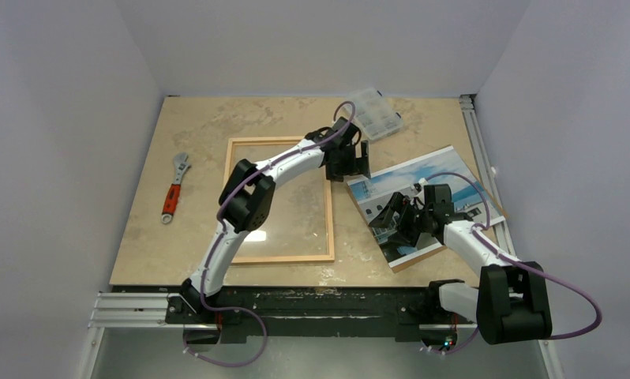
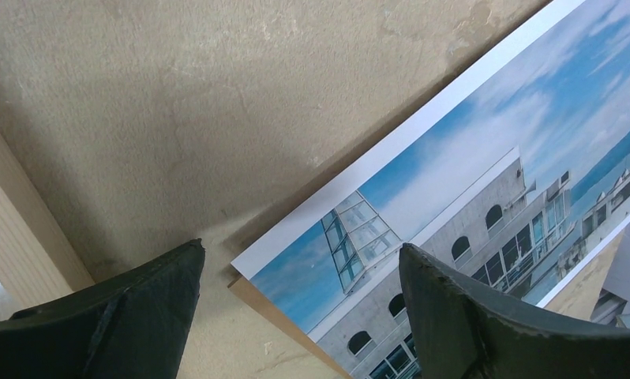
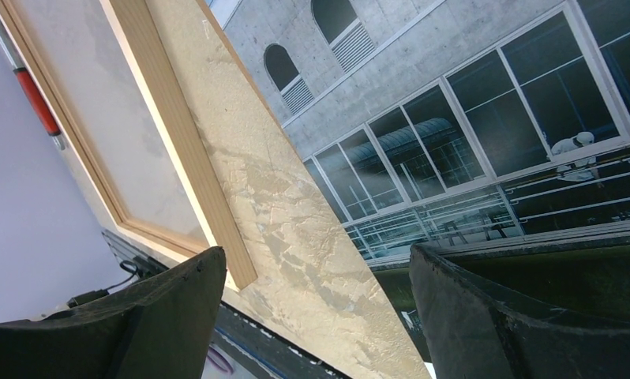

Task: Put the photo into the frame
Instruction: Pick up the photo at the center of the board.

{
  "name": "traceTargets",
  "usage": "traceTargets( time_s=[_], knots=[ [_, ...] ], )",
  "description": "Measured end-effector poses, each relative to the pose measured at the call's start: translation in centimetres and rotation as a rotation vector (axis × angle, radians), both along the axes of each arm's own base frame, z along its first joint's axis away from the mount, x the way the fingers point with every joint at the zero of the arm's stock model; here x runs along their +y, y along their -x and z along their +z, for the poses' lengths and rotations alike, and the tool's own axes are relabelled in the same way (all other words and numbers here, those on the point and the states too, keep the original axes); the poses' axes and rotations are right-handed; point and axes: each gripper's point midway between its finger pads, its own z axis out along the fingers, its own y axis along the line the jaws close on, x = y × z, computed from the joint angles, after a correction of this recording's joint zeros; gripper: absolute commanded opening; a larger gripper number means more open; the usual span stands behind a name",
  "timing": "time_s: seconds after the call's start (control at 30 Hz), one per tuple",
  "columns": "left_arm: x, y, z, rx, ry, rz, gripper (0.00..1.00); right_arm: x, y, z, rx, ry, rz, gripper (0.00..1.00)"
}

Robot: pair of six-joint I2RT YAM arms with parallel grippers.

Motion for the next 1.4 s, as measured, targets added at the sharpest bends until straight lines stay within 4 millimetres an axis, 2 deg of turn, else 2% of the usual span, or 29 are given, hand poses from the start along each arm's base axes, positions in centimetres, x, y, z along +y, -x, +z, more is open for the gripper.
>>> traceTargets(
  time_s=[0.43, 0.73, 0.97, 1.17, 1.4],
  knots=[
    [-2.0, 0.4, 0.2, 0.062, 0.13, -0.028, 0.82, 0.0, 0.0, 0.0, -0.001, -0.001, 0.001, 0.85],
    [-1.7, 1.0, 0.2, 0.056, 0.171, -0.033, 0.79, 0.0, 0.1, 0.0, 0.0, -0.003, 0.002, 0.84],
    [-1.9, 0.9, 0.5, 0.039, 0.217, -0.032, 0.81, 0.1, 0.1, 0.0, -0.003, -0.008, 0.005, 0.84],
    [-2.8, 0.6, 1.3, 0.006, 0.272, -0.049, 0.82, 0.3, 0.2, 0.0, -0.005, -0.02, 0.012, 0.84],
    [-3.9, 1.7, 2.1, -0.023, 0.345, -0.075, 0.81, 0.4, 0.2, 0.0, -0.008, -0.027, 0.016, 0.84]
  ],
)
